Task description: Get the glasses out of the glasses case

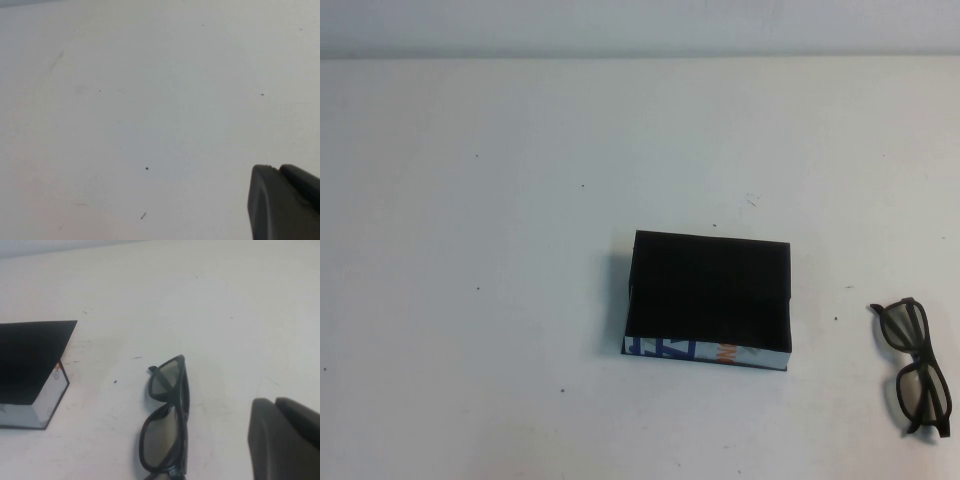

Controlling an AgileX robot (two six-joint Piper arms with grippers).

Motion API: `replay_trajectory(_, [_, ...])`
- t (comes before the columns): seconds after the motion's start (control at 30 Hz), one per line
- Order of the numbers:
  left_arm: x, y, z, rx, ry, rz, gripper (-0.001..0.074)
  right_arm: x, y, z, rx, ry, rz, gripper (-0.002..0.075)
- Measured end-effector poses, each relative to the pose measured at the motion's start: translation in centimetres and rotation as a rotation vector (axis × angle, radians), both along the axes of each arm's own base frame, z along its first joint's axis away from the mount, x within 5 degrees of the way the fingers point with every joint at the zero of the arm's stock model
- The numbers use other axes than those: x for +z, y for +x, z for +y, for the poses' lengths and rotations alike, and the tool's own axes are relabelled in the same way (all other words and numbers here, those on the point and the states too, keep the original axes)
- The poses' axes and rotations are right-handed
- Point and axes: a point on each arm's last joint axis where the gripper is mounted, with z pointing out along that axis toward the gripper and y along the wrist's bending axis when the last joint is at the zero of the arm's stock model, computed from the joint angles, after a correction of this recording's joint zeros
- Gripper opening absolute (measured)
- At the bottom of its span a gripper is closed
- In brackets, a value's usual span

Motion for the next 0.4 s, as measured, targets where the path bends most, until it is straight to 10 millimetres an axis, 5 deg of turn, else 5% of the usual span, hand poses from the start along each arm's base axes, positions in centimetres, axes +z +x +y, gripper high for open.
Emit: replay_trajectory(0.4, [0.00, 0.00, 0.00, 0.000, 0.000, 0.000, -0.0004, -0.01, -0.01, 0.03, 0.000, 0.015, 0.003, -0.0017])
